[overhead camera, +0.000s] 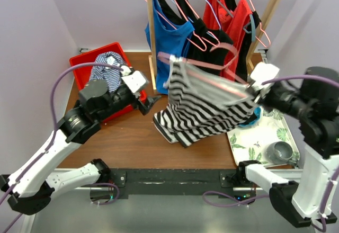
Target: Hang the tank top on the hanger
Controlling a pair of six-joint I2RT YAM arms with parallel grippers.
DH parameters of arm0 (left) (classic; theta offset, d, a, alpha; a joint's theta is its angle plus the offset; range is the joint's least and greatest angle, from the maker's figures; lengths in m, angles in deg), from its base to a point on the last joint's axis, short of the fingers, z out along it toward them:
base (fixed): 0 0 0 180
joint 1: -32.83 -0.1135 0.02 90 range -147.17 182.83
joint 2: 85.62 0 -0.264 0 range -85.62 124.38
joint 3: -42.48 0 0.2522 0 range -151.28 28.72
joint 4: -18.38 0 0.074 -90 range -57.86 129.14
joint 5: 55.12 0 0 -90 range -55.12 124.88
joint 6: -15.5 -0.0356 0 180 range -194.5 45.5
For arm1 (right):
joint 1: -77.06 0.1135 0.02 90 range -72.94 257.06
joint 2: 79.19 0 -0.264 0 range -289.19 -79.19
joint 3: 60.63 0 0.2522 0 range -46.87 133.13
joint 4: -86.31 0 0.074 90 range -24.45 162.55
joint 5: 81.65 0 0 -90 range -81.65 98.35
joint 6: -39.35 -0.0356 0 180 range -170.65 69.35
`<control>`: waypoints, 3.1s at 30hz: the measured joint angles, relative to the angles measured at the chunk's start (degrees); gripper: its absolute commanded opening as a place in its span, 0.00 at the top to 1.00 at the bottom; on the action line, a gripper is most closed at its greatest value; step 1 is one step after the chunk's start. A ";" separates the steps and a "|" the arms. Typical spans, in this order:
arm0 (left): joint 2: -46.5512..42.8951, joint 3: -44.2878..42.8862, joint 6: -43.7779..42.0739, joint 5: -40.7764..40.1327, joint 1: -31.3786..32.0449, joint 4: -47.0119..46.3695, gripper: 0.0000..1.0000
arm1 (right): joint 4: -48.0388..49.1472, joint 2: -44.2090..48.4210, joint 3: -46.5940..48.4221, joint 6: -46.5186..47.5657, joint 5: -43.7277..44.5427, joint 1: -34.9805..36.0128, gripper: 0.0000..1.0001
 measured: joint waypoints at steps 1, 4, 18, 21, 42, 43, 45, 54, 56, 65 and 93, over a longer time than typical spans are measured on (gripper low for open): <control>-1.25 0.00 0.00 -2.21 0.00 -0.42 0.00 | 0.20 -1.77 5.14 -2.12 1.51 -0.20 1.00; -5.03 0.28 0.00 -6.58 0.00 -2.01 0.00 | 0.17 -6.62 18.34 -6.95 6.54 -0.31 1.00; -9.97 10.03 -0.07 -13.18 0.00 -4.57 0.00 | 0.31 -6.25 34.49 -16.04 43.78 5.11 1.00; -10.03 10.73 -0.31 -13.35 0.00 -4.55 0.00 | 0.26 -3.41 34.53 -16.39 50.40 7.69 1.00; -9.92 13.49 -0.31 -10.69 0.00 -5.29 0.00 | 0.63 5.90 19.34 -15.52 70.25 8.15 1.00; -10.01 13.68 -0.31 -10.58 0.00 -5.31 0.00 | 0.59 5.90 18.69 -15.52 70.44 8.41 1.00; -10.16 14.32 -0.13 -10.16 0.00 -5.62 0.00 | 0.52 5.33 18.34 -15.52 70.55 9.29 1.00; -10.80 16.28 1.14 -7.93 0.00 -6.03 0.00 | 3.13 -5.92 22.38 -13.90 72.87 14.53 1.00; -11.32 16.61 1.18 -7.76 0.00 -6.08 0.00 | 4.13 -8.94 23.50 -13.55 73.33 14.75 1.00; -13.73 18.91 1.33 -7.54 0.00 -6.75 0.00 | 4.55 -7.93 21.94 -13.44 73.37 12.57 1.00; -11.98 22.14 1.75 -2.75 0.00 -10.67 0.00 | 6.23 -11.13 8.87 -17.57 66.66 4.63 1.00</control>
